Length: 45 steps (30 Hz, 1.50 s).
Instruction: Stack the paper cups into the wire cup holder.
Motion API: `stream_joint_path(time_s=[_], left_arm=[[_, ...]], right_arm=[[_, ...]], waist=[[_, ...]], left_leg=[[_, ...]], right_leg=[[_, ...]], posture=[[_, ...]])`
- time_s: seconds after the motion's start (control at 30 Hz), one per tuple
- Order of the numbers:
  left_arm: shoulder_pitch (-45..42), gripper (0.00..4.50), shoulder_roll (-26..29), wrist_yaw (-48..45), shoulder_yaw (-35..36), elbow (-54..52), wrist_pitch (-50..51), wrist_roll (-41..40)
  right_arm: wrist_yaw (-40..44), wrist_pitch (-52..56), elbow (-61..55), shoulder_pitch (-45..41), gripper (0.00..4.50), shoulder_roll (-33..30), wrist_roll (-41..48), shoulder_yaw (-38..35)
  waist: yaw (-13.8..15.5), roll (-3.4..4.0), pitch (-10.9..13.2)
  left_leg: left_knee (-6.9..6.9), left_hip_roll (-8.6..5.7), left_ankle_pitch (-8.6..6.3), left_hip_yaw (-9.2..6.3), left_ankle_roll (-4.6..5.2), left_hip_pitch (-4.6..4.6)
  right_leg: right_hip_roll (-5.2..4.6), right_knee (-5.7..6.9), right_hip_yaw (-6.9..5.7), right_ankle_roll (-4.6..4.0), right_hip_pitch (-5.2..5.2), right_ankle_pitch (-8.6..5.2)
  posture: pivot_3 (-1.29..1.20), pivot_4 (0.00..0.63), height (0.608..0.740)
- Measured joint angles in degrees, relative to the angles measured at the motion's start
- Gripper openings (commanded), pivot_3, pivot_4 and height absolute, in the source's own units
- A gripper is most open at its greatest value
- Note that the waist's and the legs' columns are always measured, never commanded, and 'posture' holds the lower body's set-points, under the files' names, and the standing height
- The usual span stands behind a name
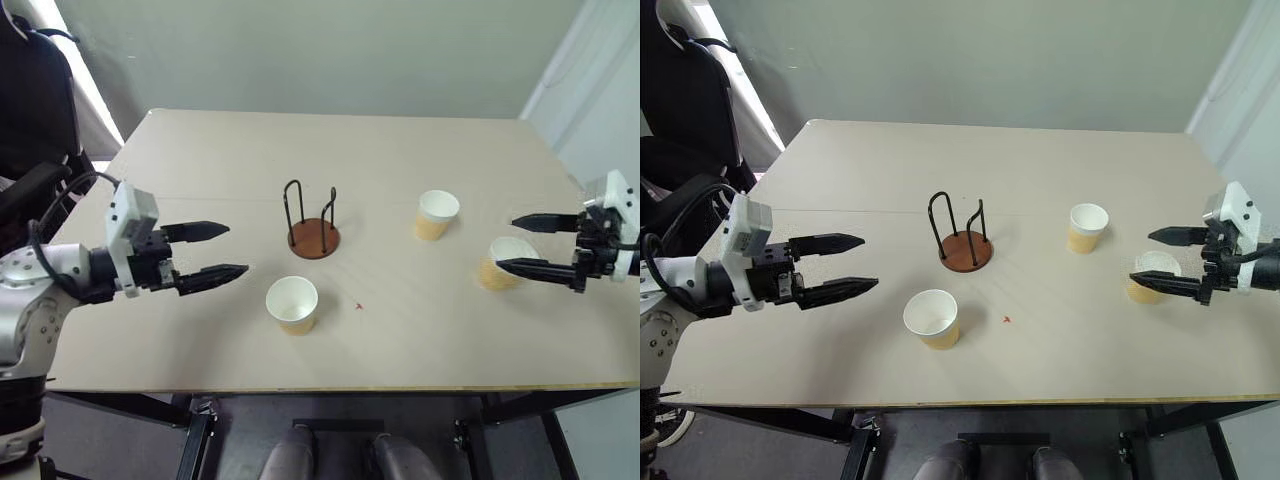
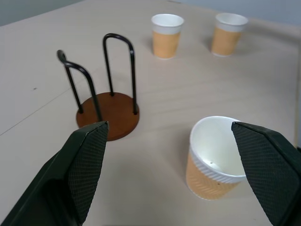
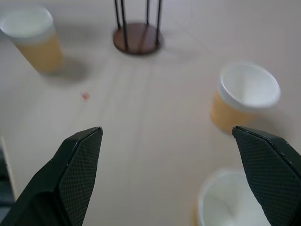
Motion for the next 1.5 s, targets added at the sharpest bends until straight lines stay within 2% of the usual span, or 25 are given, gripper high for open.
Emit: stream_joint_path(time_s=[0.2,0.4,0.63,0.7,0.77,0.93,1.03,1.17,1.5], left_arm=[[-0.2,4.47,3.6,-1.9,1.0,-2.5,0.5,-0.7],[0.0,4.47,3.8,-1.7,1.2,-4.4,0.9,-1.7],[2.3,4.47,3.6,-1.3,2.4,-6.5,1.5,-3.0],[2.3,4.47,3.0,-0.3,4.0,-6.5,1.3,-3.2],[-0.6,4.47,1.1,3.4,3.9,-4.7,-0.6,-1.2],[-7.6,4.47,-3.6,13.3,-2.4,2.2,-4.4,8.5],[-10.3,4.47,-6.5,16.0,-8.3,5.0,-4.7,12.8],[-15.2,4.47,-11.0,18.3,-14.1,9.6,-6.1,17.6],[-20.3,4.47,-19.6,21.4,-18.7,19.3,-9.7,23.8]], right_arm=[[4.5,-7.5,3.9,-4.0,4.50,-2.5,-10.3,10.5],[10.0,-15.1,9.8,-14.1,4.50,-3.4,-17.6,16.3],[13.8,-19.8,16.3,-17.2,4.50,-1.4,-23.1,21.0],[13.9,-18.6,16.7,-19.8,4.50,1.4,-21.4,20.5],[13.4,-14.3,15.9,-24.2,4.50,6.3,-15.7,17.3],[11.1,-2.0,10.1,-30.2,4.50,11.7,-1.0,7.8],[12.8,4.6,3.9,-28.0,4.50,9.3,5.6,4.7],[14.1,6.3,-0.9,-21.8,4.50,6.3,7.0,4.4],[11.1,8.4,-6.7,-16.9,4.50,4.0,9.9,0.6]], waist=[[-0.1,0.06,0.0],[-0.1,0.04,0.0],[-0.1,0.05,0.0],[-0.2,0.05,0.0],[-0.6,0.15,0.1],[-0.1,0.15,0.1],[0.5,-0.02,0.0],[0.7,-0.10,0.1],[0.4,-0.12,0.1]], left_leg=[[0.03,0.14,0.00,0.21,0.00,0.02],[0.05,0.22,0.01,0.23,0.01,0.02],[0.04,0.24,0.01,0.25,0.01,-0.04],[0.03,0.26,0.04,0.30,-0.02,-0.02],[0.00,0.27,0.16,0.37,-0.06,0.10],[-0.21,0.27,0.24,0.37,-0.08,0.43],[-0.26,0.27,0.24,0.34,-0.13,0.29],[-0.18,0.27,0.21,0.37,-0.27,0.12],[-0.14,0.28,0.25,0.40,-0.18,0.14]], right_leg=[[0.04,0.09,0.04,-0.08,-0.09,0.07],[0.08,0.11,0.03,-0.13,-0.12,0.12],[0.08,0.12,0.02,-0.17,-0.19,0.14],[0.08,0.22,0.04,-0.20,-0.24,0.16],[0.11,0.38,0.12,-0.26,-0.25,0.18],[0.11,0.39,0.12,-0.45,-0.02,0.02],[0.11,0.14,0.04,-0.47,-0.02,0.01],[0.10,0.04,0.02,-0.40,-0.09,0.05],[0.12,0.07,0.05,-0.08,-0.06,0.13]], posture=[[0.00,0.150,0.740],[0.00,0.150,0.740],[0.00,0.150,0.740],[0.00,0.150,0.740],[0.00,0.150,0.740],[0.00,0.150,0.740],[0.00,0.150,0.740],[0.00,0.150,0.740],[0.00,0.150,0.740]])
